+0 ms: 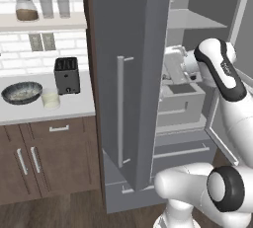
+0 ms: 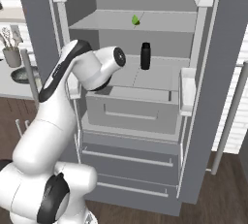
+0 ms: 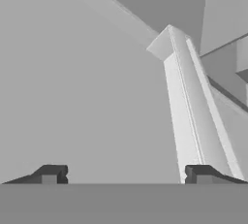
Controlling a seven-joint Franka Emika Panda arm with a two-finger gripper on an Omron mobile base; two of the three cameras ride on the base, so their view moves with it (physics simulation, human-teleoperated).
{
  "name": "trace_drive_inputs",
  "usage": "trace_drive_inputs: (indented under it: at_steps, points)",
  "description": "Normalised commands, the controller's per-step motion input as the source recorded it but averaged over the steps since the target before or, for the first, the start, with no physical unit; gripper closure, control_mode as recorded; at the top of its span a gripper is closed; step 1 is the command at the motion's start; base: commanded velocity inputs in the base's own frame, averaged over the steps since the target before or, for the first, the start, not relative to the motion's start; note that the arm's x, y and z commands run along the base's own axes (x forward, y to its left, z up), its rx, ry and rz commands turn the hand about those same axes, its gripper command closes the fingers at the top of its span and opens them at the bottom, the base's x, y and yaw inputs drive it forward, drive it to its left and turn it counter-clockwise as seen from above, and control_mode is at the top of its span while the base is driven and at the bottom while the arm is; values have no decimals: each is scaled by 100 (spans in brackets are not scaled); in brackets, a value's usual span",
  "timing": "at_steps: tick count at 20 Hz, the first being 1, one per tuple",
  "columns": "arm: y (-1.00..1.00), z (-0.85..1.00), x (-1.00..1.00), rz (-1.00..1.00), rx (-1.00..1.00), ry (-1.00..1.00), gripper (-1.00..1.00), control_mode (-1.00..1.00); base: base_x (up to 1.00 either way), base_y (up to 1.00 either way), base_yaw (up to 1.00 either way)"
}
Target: Grab a lemon wedge from the fridge and one ice cube from the ice bowl, and put them in the glass of lemonade.
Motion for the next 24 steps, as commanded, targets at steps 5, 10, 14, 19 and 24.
trace_drive_inputs:
  at_steps: [5, 10, 14, 19, 24]
  points:
    - [95, 0, -15, 10, 1, 0, -100, -100, 0, 0, 0]
    - [97, 0, -26, 6, 0, 0, -100, -100, 0, 0, 0]
    - [82, 0, -27, 3, 0, 1, -100, -100, 0, 0, 0]
    - [12, 1, -28, 0, 0, 1, -100, -100, 0, 0, 0]
    - [-46, 13, -37, -8, 0, 0, -100, -100, 0, 0, 0]
